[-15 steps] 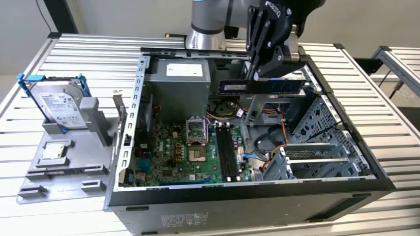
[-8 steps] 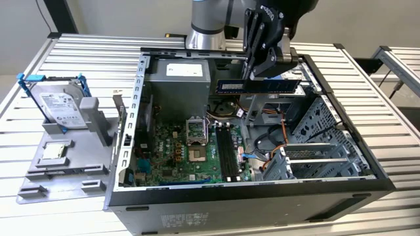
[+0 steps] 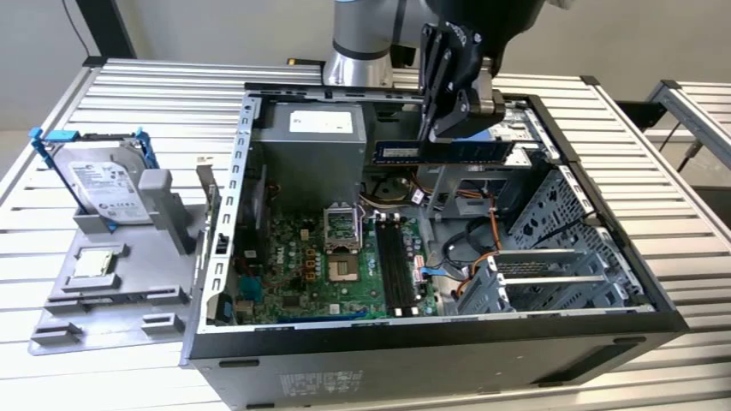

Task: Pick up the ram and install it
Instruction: 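Insert the ram into the slot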

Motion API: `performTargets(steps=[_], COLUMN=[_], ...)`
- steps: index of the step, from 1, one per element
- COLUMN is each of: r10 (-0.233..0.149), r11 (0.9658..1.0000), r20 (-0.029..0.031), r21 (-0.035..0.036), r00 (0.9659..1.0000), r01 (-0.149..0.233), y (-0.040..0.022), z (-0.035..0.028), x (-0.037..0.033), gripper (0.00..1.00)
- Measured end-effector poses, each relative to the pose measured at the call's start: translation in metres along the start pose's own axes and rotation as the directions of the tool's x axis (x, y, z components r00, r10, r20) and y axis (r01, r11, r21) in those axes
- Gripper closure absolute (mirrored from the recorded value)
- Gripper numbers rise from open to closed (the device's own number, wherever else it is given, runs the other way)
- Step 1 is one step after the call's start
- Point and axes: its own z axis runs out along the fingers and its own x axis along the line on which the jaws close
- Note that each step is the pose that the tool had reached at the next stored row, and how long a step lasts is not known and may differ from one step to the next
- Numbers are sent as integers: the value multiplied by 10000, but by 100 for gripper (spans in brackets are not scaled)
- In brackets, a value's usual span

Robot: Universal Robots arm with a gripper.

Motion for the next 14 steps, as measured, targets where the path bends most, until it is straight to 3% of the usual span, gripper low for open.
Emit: performTargets(steps=[14], r10=[189], r11=[9998], r20=[8], r21=[-4], r00=[9998], r01=[-189], y=[-40], z=[237], x=[-189], gripper=[100])
